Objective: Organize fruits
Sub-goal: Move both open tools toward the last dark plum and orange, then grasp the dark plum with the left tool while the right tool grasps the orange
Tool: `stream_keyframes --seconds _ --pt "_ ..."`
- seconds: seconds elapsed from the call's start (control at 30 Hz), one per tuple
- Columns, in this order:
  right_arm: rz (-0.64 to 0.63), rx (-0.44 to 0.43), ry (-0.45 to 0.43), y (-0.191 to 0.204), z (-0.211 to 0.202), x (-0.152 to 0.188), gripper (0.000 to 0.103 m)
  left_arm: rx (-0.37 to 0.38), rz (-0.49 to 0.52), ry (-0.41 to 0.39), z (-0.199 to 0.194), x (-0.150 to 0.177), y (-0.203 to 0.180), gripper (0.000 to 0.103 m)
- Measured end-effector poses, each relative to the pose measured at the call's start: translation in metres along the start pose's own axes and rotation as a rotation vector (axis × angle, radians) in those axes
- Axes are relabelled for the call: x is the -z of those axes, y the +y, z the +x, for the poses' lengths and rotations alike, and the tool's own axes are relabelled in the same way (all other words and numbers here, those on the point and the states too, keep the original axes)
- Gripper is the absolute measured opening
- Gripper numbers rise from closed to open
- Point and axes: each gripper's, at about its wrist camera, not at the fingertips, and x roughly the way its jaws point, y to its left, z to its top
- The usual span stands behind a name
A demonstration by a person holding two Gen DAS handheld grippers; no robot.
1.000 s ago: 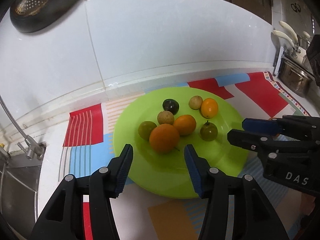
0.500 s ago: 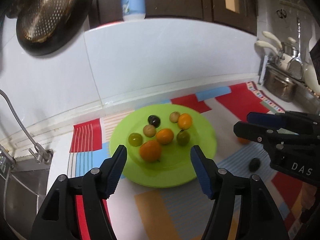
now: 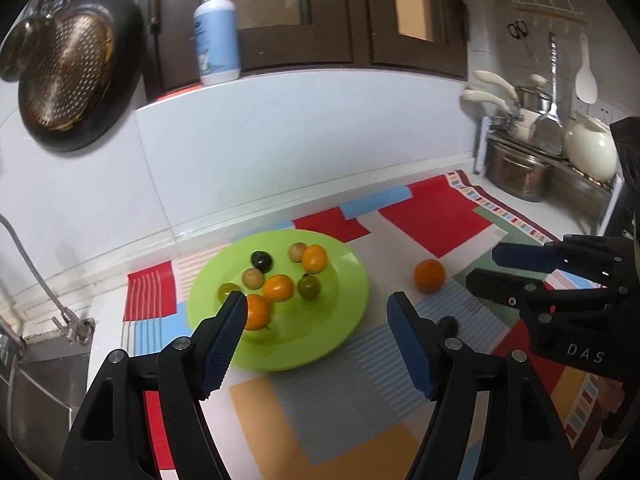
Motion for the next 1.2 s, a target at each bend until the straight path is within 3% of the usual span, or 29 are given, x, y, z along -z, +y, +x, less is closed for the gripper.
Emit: stream_keyframes --seconds 0.4,0.9,1.2 --pt "0.016 0.061 0.051 -0.026 -0.012 0.021 0.04 0.097 0.065 0.01 0.011 0.006 -0.037 0.072" --pt "0.055 0.111 0.102 -0.058 0.0 0.037 0.04 0.255 0.14 0.097 0.066 0.022 -0.08 0.071" --pt "0.089 0.122 0.156 -0.071 0.016 0.048 0.04 0.304 0.141 0.175 0.097 0.029 -0.095 0.054"
